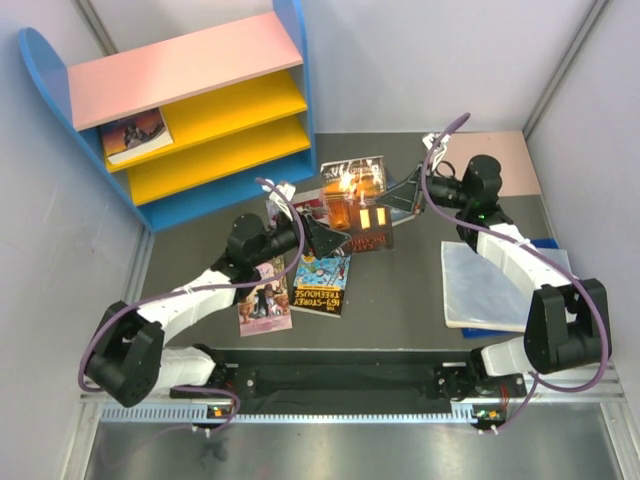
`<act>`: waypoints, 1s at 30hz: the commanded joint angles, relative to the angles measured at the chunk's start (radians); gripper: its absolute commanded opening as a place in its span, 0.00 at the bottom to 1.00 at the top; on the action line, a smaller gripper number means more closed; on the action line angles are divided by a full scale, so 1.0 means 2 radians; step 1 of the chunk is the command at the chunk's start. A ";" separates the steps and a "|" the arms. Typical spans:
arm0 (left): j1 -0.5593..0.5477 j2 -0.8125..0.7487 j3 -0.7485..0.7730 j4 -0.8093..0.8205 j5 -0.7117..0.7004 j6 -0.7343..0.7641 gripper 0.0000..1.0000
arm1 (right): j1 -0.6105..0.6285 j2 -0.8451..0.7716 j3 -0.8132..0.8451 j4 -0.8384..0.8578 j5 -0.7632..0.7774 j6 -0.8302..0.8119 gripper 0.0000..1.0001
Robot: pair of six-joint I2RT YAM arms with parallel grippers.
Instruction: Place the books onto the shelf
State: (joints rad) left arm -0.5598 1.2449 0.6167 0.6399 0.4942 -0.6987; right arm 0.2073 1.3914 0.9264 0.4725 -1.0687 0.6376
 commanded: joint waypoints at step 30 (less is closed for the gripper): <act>-0.002 0.072 0.006 0.234 0.028 -0.112 0.00 | 0.011 0.021 0.025 0.224 -0.043 0.163 0.00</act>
State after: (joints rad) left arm -0.5652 1.4120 0.5873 1.0584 0.5911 -0.9195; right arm 0.2127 1.4654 0.9623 0.9657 -1.1545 1.0183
